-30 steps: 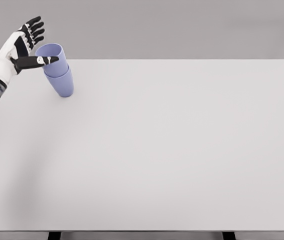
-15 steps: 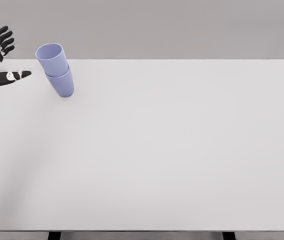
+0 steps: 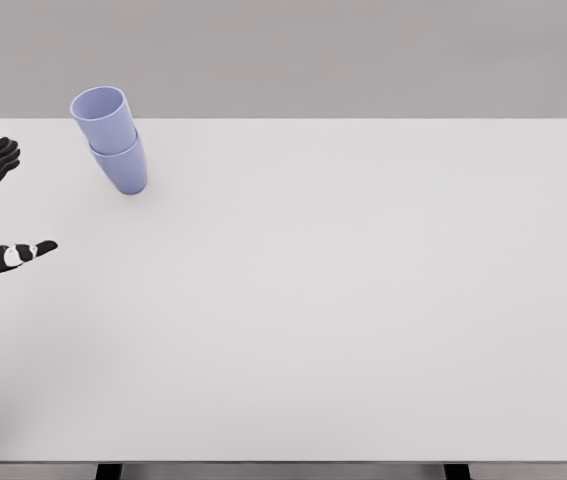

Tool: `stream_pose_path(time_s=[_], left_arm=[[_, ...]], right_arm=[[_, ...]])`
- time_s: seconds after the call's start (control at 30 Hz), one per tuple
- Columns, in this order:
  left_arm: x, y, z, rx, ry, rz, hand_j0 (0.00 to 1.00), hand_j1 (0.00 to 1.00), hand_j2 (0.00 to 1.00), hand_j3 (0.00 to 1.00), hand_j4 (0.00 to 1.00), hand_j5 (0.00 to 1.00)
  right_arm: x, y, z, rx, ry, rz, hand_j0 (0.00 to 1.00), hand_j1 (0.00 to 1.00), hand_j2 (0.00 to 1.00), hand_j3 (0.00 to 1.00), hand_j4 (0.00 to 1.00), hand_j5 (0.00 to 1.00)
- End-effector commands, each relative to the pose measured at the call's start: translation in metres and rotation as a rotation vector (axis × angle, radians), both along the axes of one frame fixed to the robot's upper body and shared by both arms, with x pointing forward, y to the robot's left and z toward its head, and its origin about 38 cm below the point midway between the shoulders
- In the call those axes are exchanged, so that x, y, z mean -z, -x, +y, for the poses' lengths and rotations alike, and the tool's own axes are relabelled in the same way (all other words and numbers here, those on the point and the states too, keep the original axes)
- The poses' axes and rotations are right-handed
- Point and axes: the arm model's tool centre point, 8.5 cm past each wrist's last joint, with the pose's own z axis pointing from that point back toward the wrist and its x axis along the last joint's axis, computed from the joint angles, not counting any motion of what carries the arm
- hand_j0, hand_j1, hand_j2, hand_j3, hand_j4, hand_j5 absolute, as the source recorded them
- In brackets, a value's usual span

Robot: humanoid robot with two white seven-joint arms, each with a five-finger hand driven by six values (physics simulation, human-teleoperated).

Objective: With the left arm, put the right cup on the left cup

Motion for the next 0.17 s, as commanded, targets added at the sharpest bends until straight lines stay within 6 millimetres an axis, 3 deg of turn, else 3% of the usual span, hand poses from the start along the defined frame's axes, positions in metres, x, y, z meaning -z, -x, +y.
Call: stream_pose_path(time_s=[0.0, 0.13], left_arm=[[0.007, 0.003, -0.017, 0.054, -0.099, -0.009, 1.00, 1.00, 1.00, 1.00, 1.00, 1.00], [0.018, 0.005, -0.032, 0.096, -0.145, 0.015, 1.00, 1.00, 1.00, 1.00, 1.00, 1.00]], right_arm=[[0.000, 0.000, 0.000, 0.001, 0.000, 0.000, 1.00, 1.00, 1.00, 1.00, 1.00, 1.00], [0.000, 0.000, 0.000, -0.001, 0.000, 0.000, 1.00, 1.00, 1.00, 1.00, 1.00, 1.00]])
